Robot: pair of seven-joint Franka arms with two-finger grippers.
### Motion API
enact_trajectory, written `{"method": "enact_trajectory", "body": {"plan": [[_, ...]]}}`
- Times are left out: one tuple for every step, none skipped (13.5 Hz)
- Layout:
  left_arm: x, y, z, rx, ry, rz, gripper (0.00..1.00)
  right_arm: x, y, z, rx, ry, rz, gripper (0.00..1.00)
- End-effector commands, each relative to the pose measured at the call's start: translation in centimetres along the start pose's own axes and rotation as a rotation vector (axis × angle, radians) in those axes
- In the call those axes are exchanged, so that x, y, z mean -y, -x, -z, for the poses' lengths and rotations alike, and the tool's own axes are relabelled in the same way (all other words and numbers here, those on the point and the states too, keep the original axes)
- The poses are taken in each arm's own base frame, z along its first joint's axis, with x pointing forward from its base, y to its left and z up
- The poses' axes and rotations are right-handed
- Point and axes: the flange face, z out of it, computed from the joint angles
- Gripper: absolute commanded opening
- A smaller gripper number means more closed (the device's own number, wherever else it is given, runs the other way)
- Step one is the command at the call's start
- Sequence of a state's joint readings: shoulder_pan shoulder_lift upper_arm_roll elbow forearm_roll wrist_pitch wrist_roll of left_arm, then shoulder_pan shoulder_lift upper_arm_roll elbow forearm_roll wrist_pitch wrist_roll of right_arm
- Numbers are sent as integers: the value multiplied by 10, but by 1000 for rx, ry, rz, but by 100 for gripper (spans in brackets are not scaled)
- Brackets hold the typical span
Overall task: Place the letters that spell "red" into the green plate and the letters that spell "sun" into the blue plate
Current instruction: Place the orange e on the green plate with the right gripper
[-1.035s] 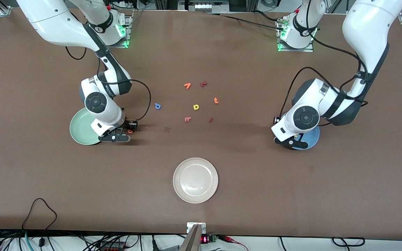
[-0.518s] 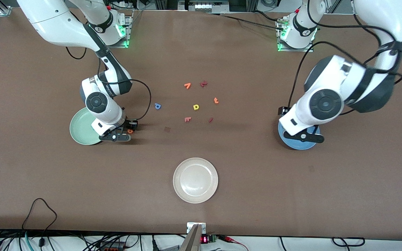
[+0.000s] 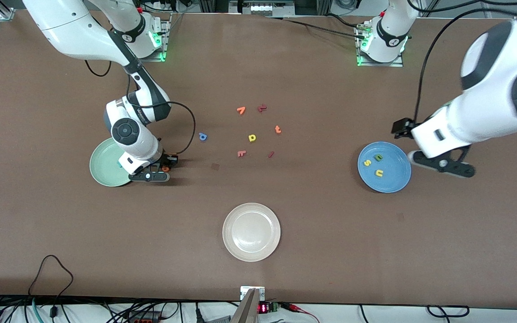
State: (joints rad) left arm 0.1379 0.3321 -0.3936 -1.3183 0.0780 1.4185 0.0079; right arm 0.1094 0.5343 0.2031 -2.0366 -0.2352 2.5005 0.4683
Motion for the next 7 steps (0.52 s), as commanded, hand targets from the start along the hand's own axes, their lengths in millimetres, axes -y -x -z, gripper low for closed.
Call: {"method": "enact_trajectory", "body": {"plan": [[25, 33, 15, -30, 54, 29, 100, 0, 1, -3, 3, -4, -14, 13], [27, 40, 22, -82, 39, 49, 100, 0, 0, -1, 1, -8, -19, 8], [32, 45, 32, -154, 23, 73, 100, 0, 0, 0, 0, -8, -19, 6], [42, 51, 46, -261, 1, 98, 100, -2, -1, 3, -4, -7, -18, 6], [46, 56, 48, -301, -8, 105, 100, -6, -5, 15, -18, -6, -16, 6], [53, 62, 41, -282, -4, 116, 100, -16, -8, 36, -31, 4, -24, 6], [62, 73, 38, -275, -1, 133, 100, -37, -12, 60, -15, 29, -39, 5]]}}
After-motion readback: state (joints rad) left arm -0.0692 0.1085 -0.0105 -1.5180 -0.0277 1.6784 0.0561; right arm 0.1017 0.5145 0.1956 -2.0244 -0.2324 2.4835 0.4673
